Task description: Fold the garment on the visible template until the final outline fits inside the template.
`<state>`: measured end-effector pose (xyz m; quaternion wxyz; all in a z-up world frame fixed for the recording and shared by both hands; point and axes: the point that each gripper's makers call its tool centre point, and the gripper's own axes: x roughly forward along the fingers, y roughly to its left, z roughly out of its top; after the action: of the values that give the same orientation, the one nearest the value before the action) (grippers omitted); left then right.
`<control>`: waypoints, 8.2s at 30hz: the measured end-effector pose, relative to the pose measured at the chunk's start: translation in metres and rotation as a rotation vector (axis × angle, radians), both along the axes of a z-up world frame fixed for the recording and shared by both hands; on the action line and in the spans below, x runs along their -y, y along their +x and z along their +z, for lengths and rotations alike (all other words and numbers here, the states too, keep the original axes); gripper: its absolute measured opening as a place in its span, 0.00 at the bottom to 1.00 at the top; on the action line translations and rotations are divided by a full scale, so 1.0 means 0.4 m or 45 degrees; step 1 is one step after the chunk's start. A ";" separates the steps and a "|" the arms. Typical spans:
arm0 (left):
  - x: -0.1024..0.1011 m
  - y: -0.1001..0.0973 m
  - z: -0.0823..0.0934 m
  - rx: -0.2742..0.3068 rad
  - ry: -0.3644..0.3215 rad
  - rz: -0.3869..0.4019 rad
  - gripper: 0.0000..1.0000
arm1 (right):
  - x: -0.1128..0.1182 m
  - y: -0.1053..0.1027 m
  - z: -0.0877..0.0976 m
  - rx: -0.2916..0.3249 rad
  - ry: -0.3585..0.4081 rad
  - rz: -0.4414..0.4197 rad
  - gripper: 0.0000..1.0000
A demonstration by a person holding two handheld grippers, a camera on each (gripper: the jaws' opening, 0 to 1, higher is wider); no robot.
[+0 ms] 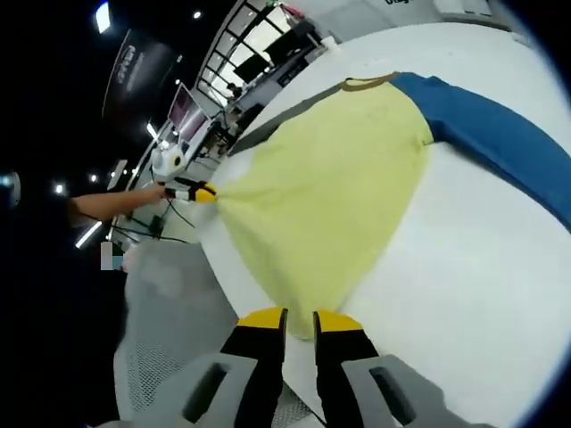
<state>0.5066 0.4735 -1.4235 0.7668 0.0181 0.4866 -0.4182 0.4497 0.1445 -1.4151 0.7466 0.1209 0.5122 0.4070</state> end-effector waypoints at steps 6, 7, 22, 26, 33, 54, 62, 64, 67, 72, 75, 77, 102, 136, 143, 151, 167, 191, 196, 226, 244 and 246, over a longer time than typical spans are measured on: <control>0.012 -0.035 -0.009 -0.025 -0.012 -0.030 0.26 | -0.011 -0.027 -0.042 0.073 -0.080 0.068 0.17; 0.011 -0.041 -0.012 -0.039 -0.012 -0.031 0.27 | -0.010 -0.030 -0.048 0.073 -0.090 0.068 0.19; 0.043 -0.075 0.005 -0.031 -0.109 -0.081 0.11 | -0.043 -0.039 -0.049 0.075 -0.034 0.023 0.00; 0.047 -0.073 0.018 -0.036 -0.146 -0.102 0.03 | -0.041 -0.032 -0.027 0.084 -0.022 0.021 0.00; 0.073 0.000 0.089 0.023 -0.271 -0.003 0.02 | -0.022 0.062 0.060 0.222 0.039 -0.065 0.00; 0.066 0.173 0.077 0.158 -0.216 0.308 0.00 | -0.001 0.235 0.036 0.335 -0.084 -0.252 0.14; 0.112 0.160 0.057 0.189 -0.190 0.184 0.00 | -0.052 0.215 0.000 0.372 -0.140 -0.112 0.17; 0.118 0.171 0.060 0.300 -0.155 0.117 0.02 | -0.065 0.218 0.001 0.447 -0.174 -0.040 0.20; 0.123 0.173 0.057 0.321 -0.144 0.085 0.03 | -0.073 0.228 -0.002 0.539 -0.247 0.051 0.23; 0.118 0.186 0.045 0.414 -0.080 -0.029 0.03 | -0.078 0.244 -0.004 0.675 -0.354 0.204 0.25; 0.126 0.188 0.046 0.536 -0.030 -0.175 0.03 | -0.088 0.253 -0.001 0.735 -0.376 0.273 0.22; 0.132 0.185 0.044 0.592 0.006 -0.268 0.04 | -0.086 0.255 -0.008 0.760 -0.418 0.347 0.20; 0.195 0.197 -0.008 0.720 0.166 -0.799 0.17 | -0.093 0.290 -0.039 0.960 -0.599 0.750 0.17; 0.088 0.292 -0.002 0.500 0.147 -0.244 0.29 | -0.003 0.334 -0.035 0.618 -0.443 0.205 0.23; 0.069 0.264 -0.014 0.430 0.163 -0.194 0.29 | 0.014 0.334 -0.046 0.561 -0.424 0.136 0.27; 0.062 0.255 -0.022 0.380 0.175 -0.144 0.21 | 0.010 0.338 -0.061 0.525 -0.427 0.119 0.24; 0.057 0.251 0.000 0.372 0.161 -0.104 0.04 | 0.035 0.330 -0.050 0.519 -0.446 0.119 0.00; 0.023 0.124 0.114 0.398 -0.079 -0.218 0.03 | 0.025 0.166 0.092 0.700 -0.372 0.317 0.00; 0.024 0.087 0.134 0.433 -0.111 -0.300 0.03 | 0.016 0.111 0.100 0.753 -0.369 0.442 0.00; 0.005 -0.151 0.020 0.484 0.011 -0.820 0.02 | 0.008 -0.094 -0.023 0.889 -0.512 1.016 0.03; 0.056 -0.071 0.047 0.556 -0.023 -0.675 0.13 | -0.022 -0.029 0.009 0.861 -0.425 0.812 0.08; 0.069 -0.069 0.046 0.560 -0.025 -0.678 0.13 | -0.028 -0.016 0.008 0.856 -0.424 0.780 0.08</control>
<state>0.4791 0.4459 -1.4050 0.7174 0.2270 0.2837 -0.5944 0.4434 0.1559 -1.4120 0.7257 -0.2951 0.3128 0.5371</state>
